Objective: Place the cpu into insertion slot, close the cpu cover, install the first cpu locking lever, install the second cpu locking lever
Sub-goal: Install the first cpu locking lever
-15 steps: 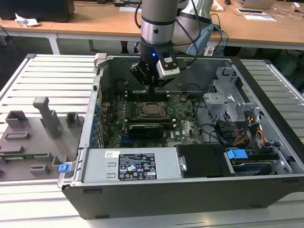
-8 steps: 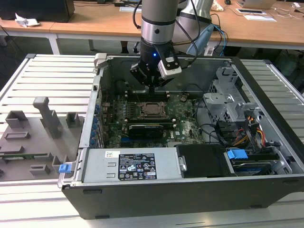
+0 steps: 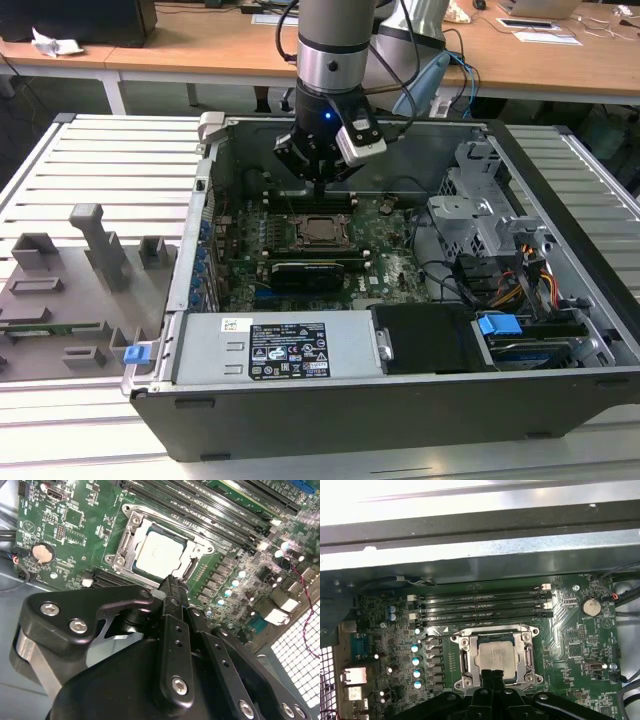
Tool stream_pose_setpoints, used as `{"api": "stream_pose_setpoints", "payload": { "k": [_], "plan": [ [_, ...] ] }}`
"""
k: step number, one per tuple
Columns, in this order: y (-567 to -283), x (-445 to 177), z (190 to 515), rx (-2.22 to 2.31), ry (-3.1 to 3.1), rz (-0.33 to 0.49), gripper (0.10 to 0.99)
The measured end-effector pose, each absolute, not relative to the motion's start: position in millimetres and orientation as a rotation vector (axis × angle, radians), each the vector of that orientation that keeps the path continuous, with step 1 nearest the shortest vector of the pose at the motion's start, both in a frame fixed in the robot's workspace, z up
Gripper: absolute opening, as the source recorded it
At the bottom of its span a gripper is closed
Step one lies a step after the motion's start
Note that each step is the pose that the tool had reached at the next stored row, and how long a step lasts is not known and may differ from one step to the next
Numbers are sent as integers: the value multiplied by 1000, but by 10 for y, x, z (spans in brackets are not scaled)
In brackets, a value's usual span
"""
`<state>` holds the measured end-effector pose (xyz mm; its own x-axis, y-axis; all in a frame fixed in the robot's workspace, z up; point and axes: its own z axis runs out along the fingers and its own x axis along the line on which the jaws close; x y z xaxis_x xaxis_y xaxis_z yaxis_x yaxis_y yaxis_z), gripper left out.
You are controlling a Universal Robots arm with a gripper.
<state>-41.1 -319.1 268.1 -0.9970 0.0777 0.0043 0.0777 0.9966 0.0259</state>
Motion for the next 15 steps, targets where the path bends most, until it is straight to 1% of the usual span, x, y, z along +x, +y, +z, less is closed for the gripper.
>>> {"api": "stream_pose_setpoints", "payload": {
  "k": [8,10,13,15],
  "plan": [
    [-3191,-411,2681,-6,-3137,-41,106],
    [-3191,-411,2681,82,-3135,-41,106],
    [-3191,-785,2671,90,-3139,-41,106],
    [-3181,-861,2668,90,-3139,-41,106]
  ]
}}
